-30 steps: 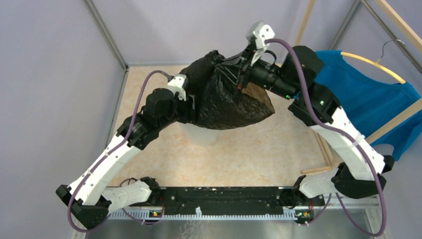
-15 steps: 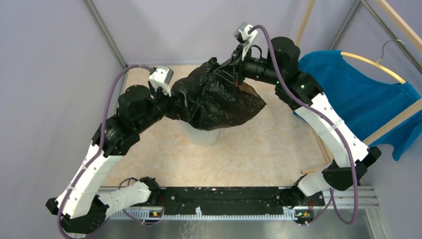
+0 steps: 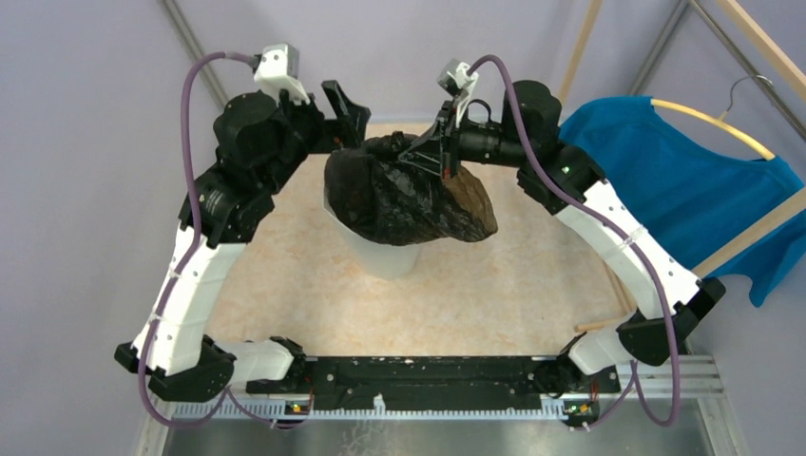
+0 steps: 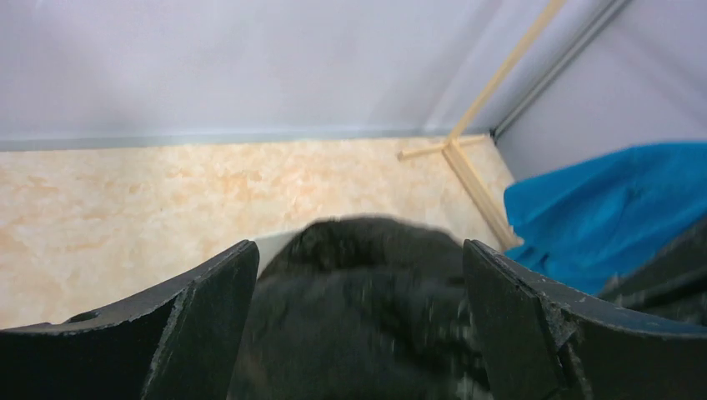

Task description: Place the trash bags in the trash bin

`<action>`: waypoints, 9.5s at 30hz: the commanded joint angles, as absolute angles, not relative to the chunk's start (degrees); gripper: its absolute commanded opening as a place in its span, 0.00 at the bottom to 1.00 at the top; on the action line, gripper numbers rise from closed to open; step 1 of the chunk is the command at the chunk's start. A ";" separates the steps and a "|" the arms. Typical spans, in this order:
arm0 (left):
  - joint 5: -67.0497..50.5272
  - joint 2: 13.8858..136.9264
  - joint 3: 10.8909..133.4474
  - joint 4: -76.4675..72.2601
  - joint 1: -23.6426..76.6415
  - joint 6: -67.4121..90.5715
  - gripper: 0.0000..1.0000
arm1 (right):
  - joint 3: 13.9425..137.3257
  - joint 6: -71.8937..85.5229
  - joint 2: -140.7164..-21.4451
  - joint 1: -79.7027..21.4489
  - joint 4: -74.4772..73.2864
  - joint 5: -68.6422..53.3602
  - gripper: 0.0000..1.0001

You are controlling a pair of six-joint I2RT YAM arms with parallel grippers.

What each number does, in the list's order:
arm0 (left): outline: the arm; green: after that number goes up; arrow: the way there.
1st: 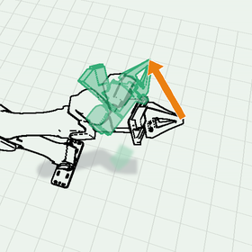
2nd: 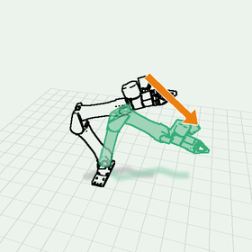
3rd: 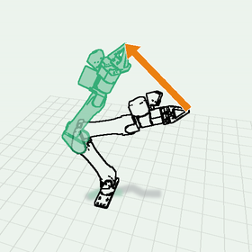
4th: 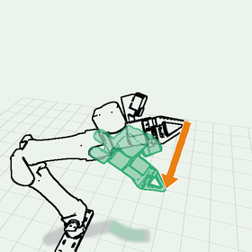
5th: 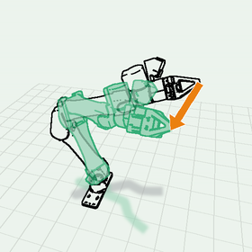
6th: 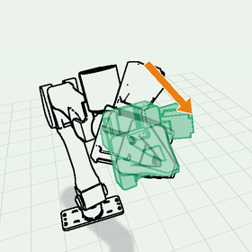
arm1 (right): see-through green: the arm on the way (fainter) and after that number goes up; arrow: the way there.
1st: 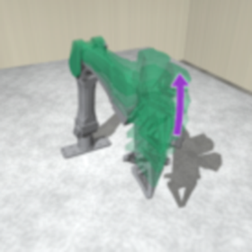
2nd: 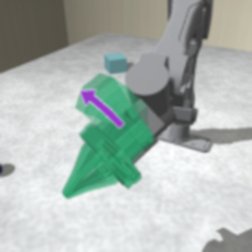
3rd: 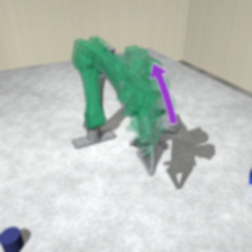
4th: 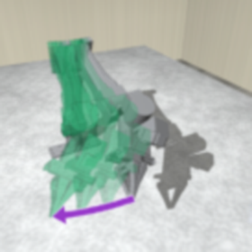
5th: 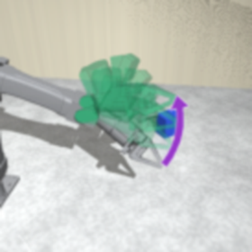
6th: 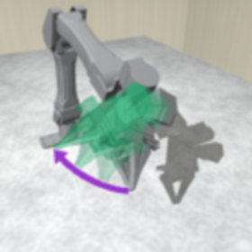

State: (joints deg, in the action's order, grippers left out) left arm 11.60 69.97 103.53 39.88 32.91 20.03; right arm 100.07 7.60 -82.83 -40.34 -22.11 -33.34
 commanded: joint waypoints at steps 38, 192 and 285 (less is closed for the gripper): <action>16.73 58.43 87.52 42.21 24.60 17.79 0.98 | 107.54 26.94 -91.98 -46.34 -12.62 1.91 0.00; -17.94 57.23 63.94 14.09 27.74 30.83 0.00 | 97.20 20.20 -83.62 -49.62 -21.49 0.35 0.65; 2.42 56.85 82.42 40.22 27.71 24.26 0.47 | 93.01 5.50 -74.54 -42.35 -18.56 -6.87 0.00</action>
State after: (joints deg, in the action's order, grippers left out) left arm 1.76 59.48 83.42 42.04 27.59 25.12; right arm 90.89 5.98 -76.42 -41.91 -18.96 -11.75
